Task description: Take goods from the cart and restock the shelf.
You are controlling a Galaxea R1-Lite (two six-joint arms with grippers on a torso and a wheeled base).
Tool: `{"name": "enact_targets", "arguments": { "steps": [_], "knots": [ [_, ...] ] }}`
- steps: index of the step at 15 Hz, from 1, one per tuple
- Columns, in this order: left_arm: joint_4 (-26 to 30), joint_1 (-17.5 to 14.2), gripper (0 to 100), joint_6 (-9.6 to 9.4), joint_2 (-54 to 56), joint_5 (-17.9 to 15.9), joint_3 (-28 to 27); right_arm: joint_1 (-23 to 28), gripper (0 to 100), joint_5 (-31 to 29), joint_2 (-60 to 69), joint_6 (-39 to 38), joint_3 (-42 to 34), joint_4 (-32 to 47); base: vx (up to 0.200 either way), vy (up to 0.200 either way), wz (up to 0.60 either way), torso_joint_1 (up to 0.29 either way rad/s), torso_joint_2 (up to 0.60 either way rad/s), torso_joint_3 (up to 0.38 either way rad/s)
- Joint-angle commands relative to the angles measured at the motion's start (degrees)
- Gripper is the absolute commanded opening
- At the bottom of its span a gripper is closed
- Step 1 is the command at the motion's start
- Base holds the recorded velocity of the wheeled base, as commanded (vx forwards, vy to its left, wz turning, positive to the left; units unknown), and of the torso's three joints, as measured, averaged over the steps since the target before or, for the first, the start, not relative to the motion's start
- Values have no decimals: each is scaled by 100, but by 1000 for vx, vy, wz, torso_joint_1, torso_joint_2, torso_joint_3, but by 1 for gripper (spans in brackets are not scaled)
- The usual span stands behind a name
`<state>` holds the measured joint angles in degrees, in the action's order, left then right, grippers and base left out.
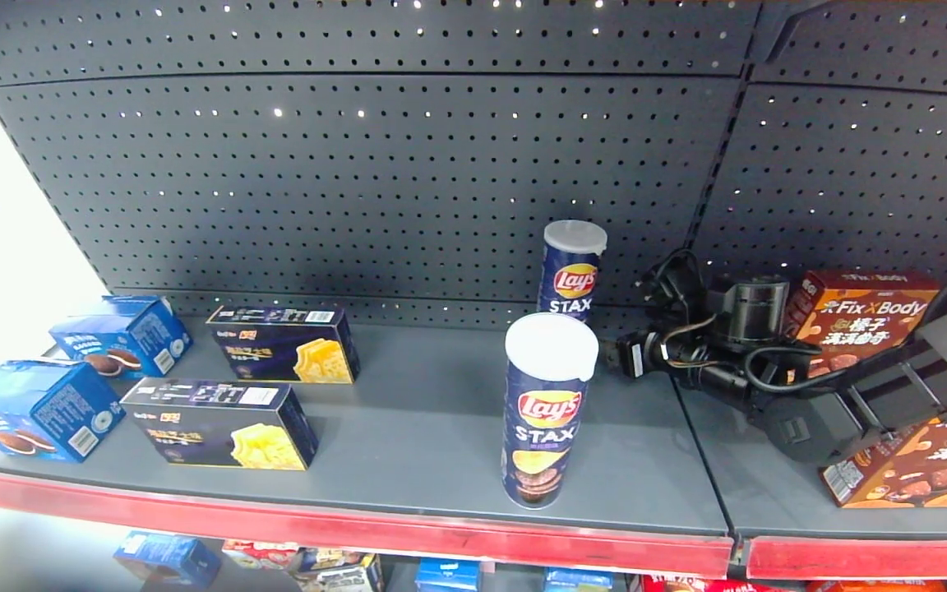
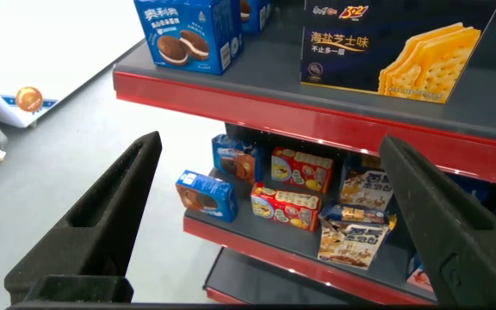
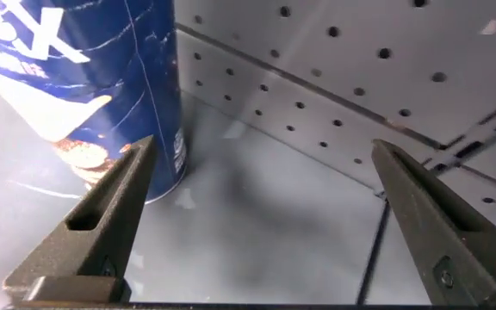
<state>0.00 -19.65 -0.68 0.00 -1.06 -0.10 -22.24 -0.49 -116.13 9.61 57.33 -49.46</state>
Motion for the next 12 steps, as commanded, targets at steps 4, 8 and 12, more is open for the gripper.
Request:
{"name": "enact_targets", "arguments": {
  "steps": [4, 8, 12],
  "knots": [
    [0, -4, 100, -2, 0, 1, 1, 88, 100, -22, -85, -64, 261, 41, 0, 0, 0, 0, 0, 0],
    [0, -4, 100, -2, 0, 1, 1, 97, 100, -30, -165, -99, 419, 41, 0, 0, 0, 0, 0, 0],
    [0, -4, 100, -2, 0, 1, 1, -9, 100, -30, -173, -108, 375, 6, 0, 0, 0, 0, 0, 0]
  ]
}}
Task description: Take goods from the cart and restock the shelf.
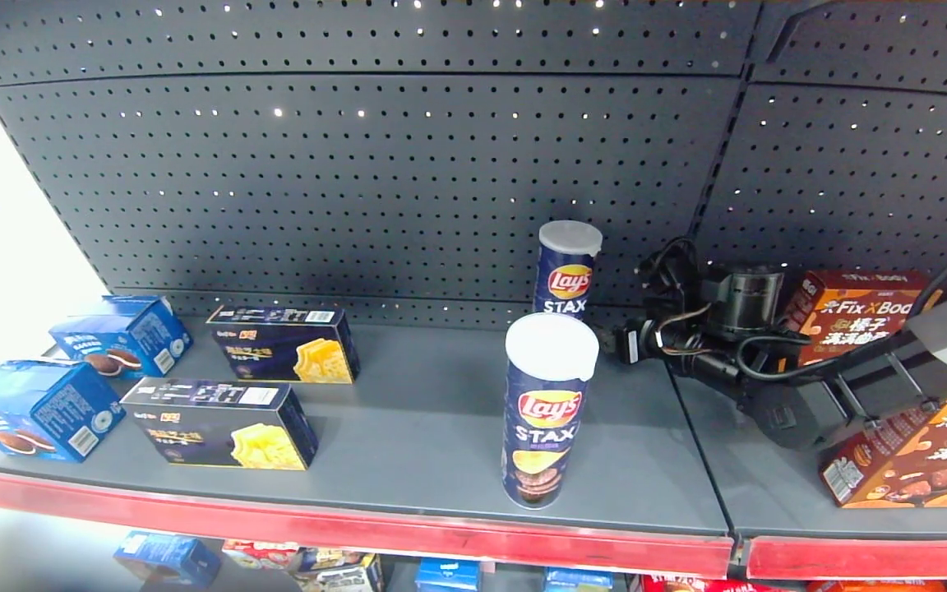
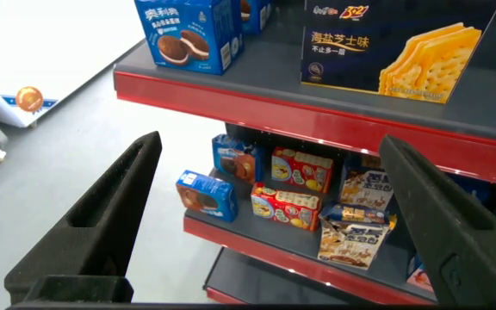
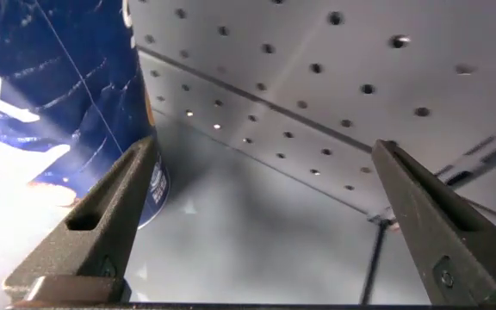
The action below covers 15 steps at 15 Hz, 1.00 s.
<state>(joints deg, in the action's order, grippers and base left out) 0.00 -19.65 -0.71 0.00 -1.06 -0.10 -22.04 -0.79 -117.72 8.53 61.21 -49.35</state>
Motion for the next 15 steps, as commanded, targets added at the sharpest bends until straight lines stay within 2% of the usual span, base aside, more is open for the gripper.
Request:
{"name": "enact_targets", "arguments": {
  "steps": [1, 11, 12, 15],
  "knots": [
    [0, -4, 100, 0, 0, 1, 1, -37, 100, 0, 4, 8, -12, -5, 0, 0, 0, 0, 0, 0],
    [0, -4, 100, 0, 0, 1, 1, -64, 100, 9, 927, 210, -259, 83, 0, 0, 0, 0, 0, 0],
    [0, -4, 100, 0, 0, 1, 1, -292, 100, -9, 1437, 368, -680, 83, 0, 0, 0, 0, 0, 0],
    [0, -4, 100, 0, 0, 1, 1, -468, 100, -211, 2438, 368, -1463, 92, 0, 0, 0, 0, 0, 0]
  ]
}}
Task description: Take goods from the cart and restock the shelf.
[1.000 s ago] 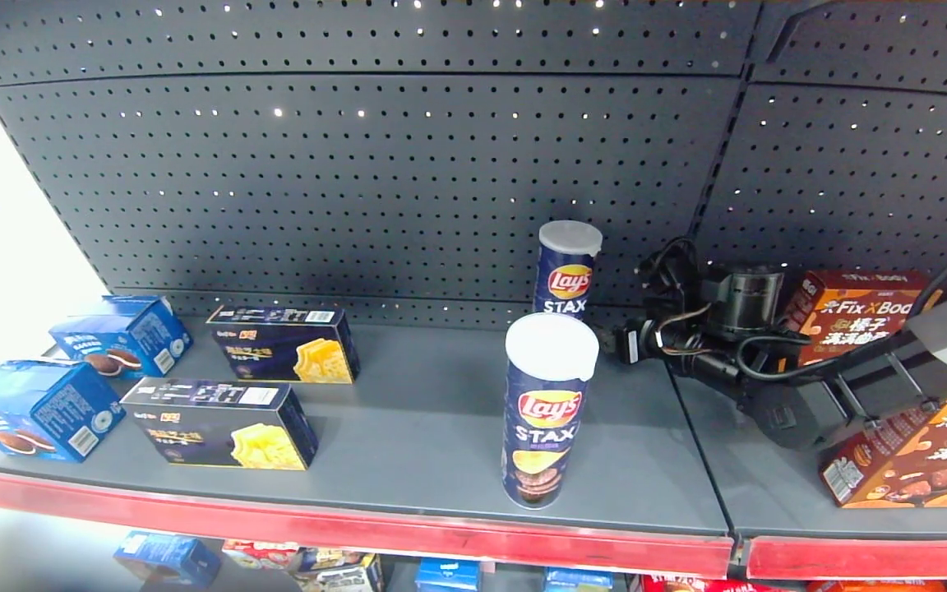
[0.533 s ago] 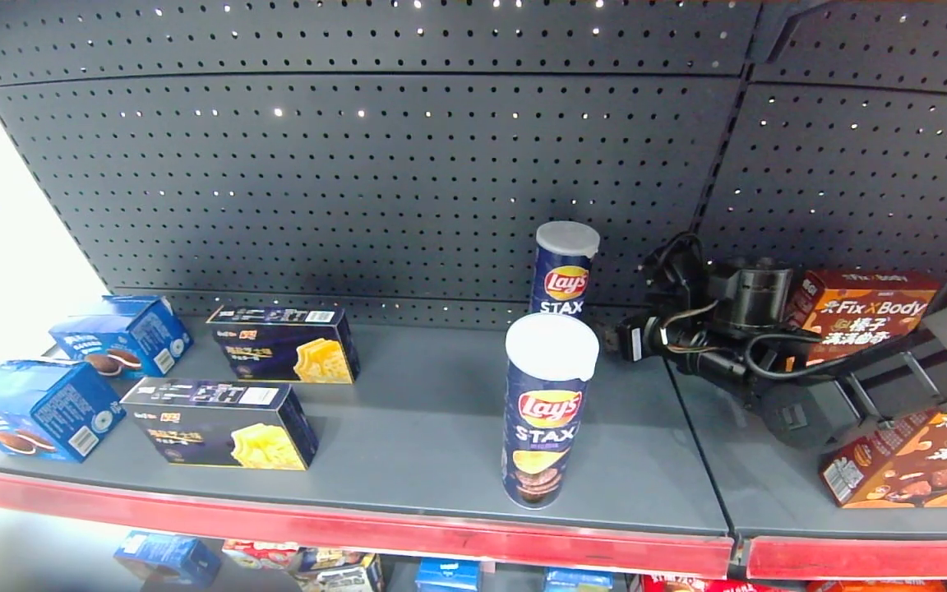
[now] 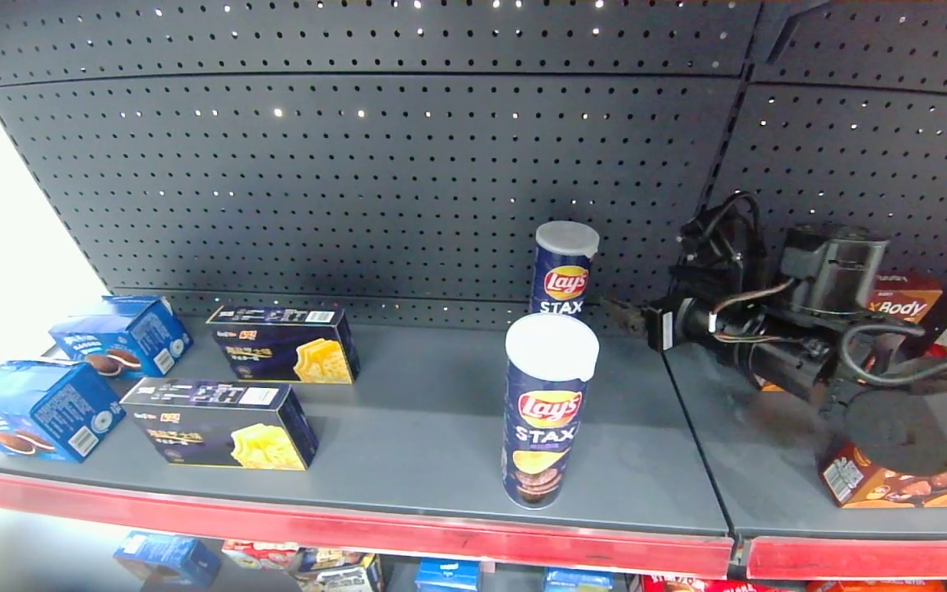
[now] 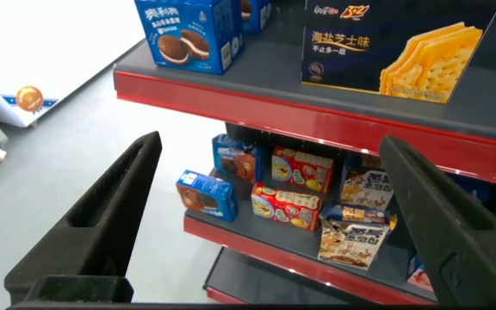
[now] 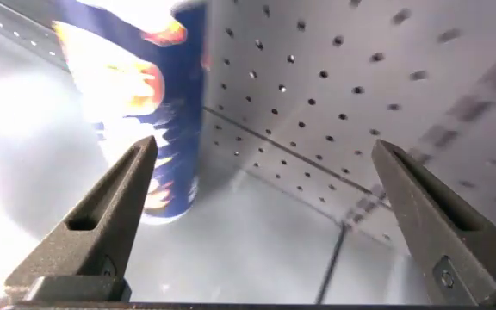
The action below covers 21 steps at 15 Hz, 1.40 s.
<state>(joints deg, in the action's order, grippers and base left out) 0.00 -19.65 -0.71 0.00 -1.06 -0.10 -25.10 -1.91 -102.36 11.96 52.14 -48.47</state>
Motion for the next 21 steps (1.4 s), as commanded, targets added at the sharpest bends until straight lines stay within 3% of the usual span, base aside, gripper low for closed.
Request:
{"name": "enact_targets", "arguments": {
  "steps": [1, 4, 8, 10, 12, 13, 14, 17, 21],
  "knots": [
    [0, -4, 100, 0, 0, 1, 1, -223, 100, -72, 1395, 26, -846, 39, 0, 0, 0, 0, 0, 0],
    [0, 5, 100, 0, 0, 1, 1, -540, 100, -28, 2985, 52, -1584, 628, 0, 0, 0, 0, 0, 0],
    [0, -4, 100, 0, 0, 1, 1, -522, 100, 24, 4796, 509, -2261, 1287, 0, 0, 0, 0, 0, 0],
    [0, -4, 100, 0, 0, 1, 1, -65, 100, 95, 6000, 694, -2727, 1753, 0, 0, 0, 0, 0, 0],
    [0, -4, 100, 0, 0, 1, 1, 735, 100, 288, 7169, 562, -2867, 2843, 0, 0, 0, 0, 0, 0],
    [0, -4, 100, 0, 0, 1, 1, 946, 100, 270, 7450, 386, -2911, 3177, 0, 0, 0, 0, 0, 0],
    [0, -4, 100, 0, 0, 1, 1, 1561, 100, 253, 8022, -440, -3078, 3775, 0, 0, 0, 0, 0, 0],
    [0, -4, 100, 0, 0, 1, 1, 2405, 100, 306, 8734, -1082, -4010, 4056, 0, 0, 0, 0, 0, 0],
    [0, -4, 100, 0, 0, 1, 1, 2730, 100, 279, 9384, -1134, -5152, 3994, 0, 0, 0, 0, 0, 0]
  ]
}}
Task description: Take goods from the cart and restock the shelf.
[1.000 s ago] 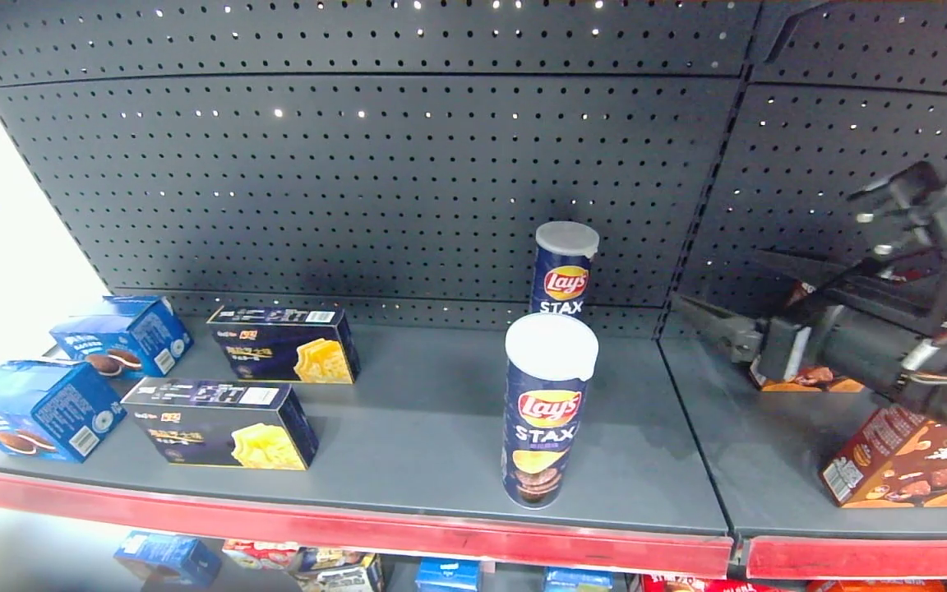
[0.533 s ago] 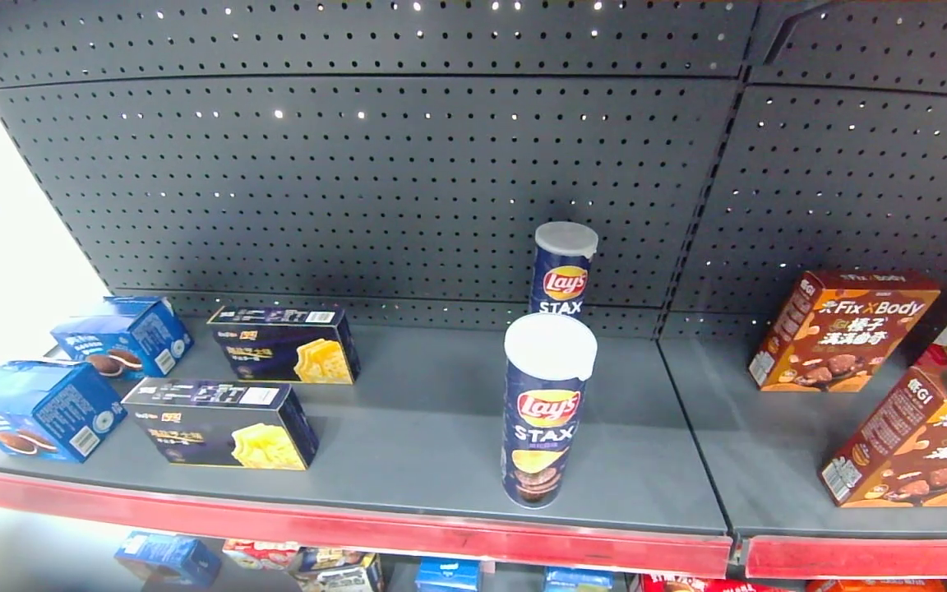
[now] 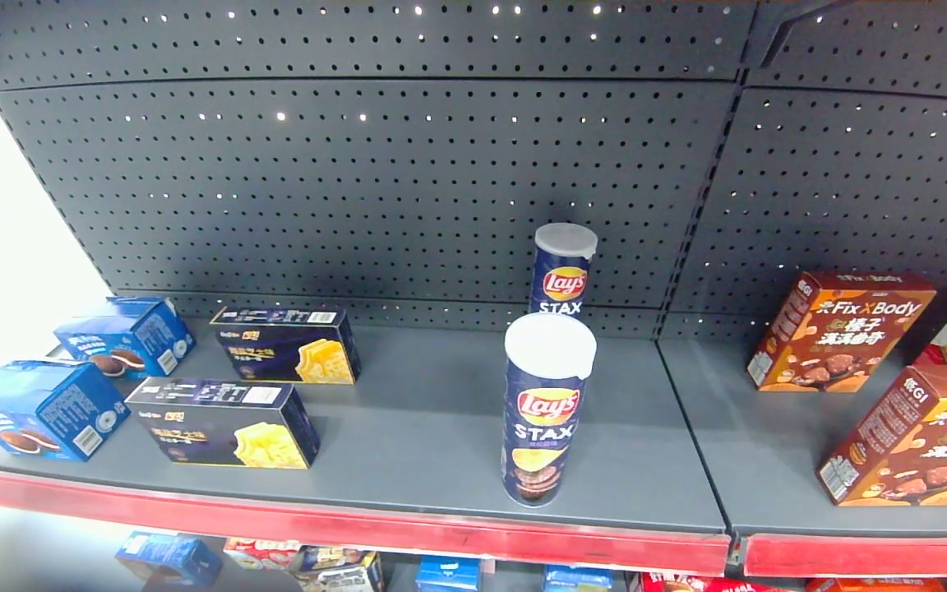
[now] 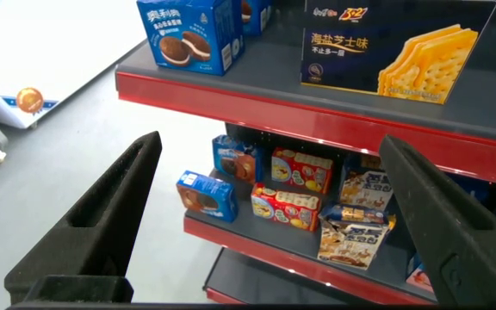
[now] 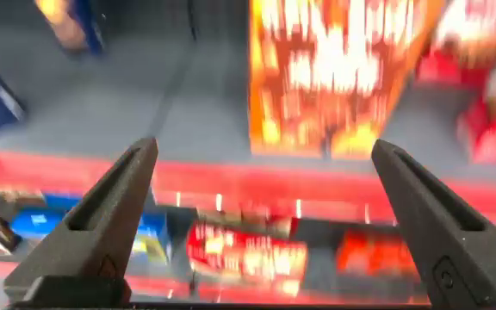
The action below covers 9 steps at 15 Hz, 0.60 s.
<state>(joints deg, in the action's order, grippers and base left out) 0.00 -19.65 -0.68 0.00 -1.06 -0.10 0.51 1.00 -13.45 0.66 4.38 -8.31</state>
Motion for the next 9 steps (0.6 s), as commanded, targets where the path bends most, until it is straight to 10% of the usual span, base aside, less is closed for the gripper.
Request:
{"name": "enact_targets", "arguments": {
  "steps": [1, 9],
  "knots": [
    [0, -4, 100, 7, 0, 1, 1, 344, 100, 67, 844, -259, -438, 480, 0, 0, 0, 0, 0, 0],
    [0, -4, 100, 7, 0, 1, 1, -51, 100, -126, 1345, -101, -438, 849, 0, 0, 0, 0, 0, 0]
  ]
}}
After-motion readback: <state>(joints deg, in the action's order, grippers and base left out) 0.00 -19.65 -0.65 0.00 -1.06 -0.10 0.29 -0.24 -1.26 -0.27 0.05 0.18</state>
